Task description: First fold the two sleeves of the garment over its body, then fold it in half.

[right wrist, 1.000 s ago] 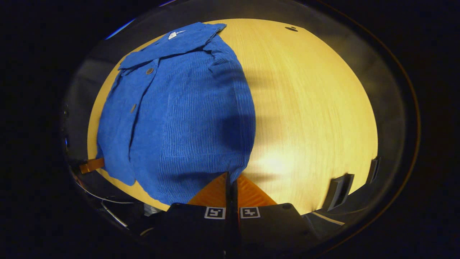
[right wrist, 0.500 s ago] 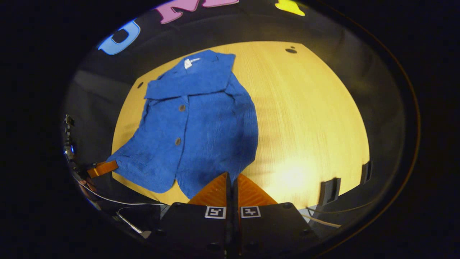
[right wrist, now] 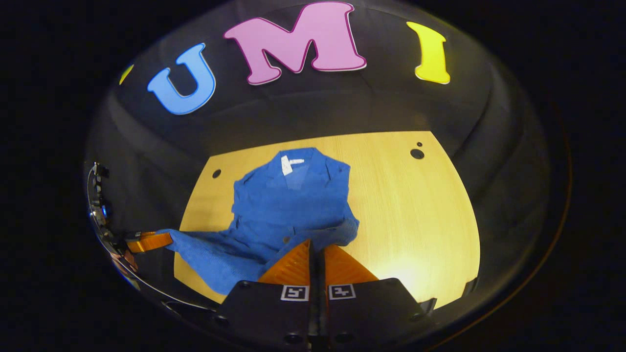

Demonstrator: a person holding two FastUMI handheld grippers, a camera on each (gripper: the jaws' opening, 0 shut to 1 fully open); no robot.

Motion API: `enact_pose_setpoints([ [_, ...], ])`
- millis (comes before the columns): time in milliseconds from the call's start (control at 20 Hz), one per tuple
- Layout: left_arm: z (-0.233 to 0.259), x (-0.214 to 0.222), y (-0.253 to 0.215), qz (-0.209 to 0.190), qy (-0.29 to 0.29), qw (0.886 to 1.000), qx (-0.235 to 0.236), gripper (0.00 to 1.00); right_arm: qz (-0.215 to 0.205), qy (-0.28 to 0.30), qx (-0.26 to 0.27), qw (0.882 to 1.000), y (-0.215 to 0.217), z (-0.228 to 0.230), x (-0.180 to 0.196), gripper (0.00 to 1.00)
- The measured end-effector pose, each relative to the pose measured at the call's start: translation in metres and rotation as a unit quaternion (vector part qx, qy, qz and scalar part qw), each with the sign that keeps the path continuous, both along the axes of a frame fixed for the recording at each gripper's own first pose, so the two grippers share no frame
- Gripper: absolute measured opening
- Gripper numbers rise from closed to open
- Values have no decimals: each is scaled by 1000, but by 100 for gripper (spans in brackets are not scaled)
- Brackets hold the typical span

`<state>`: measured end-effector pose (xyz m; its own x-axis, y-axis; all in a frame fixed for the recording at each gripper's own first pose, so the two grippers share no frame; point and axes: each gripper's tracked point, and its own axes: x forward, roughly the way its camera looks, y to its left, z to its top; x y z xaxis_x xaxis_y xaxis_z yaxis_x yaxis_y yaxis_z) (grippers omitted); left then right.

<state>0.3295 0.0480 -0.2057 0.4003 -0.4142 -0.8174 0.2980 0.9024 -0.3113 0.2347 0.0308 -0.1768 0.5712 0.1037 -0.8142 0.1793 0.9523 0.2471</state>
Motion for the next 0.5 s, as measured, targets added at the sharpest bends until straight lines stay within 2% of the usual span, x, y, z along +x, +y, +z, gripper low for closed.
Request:
enact_pose_setpoints([
  [200, -12, 95, -1, 72, -26, 997, 13, 0, -19, -25, 11, 999, -30, -14, 108, 0],
  [250, -21, 114, 7, 98, -20, 994, 36, 0, -28, -26, 16, 999, -41, -27, 138, 1],
  [300, -30, 133, 18, 123, -9, 990, 67, 0, -33, -18, 16, 999, -54, -46, 165, 0],
  [400, -58, 177, 30, 143, 2, 984, 107, 0, -37, -5, 18, 999, -71, -91, 200, 0],
  [500, -92, 201, 23, 162, 28, 980, 107, 0, -34, 27, 20, 999, -80, -143, 215, 0],
])
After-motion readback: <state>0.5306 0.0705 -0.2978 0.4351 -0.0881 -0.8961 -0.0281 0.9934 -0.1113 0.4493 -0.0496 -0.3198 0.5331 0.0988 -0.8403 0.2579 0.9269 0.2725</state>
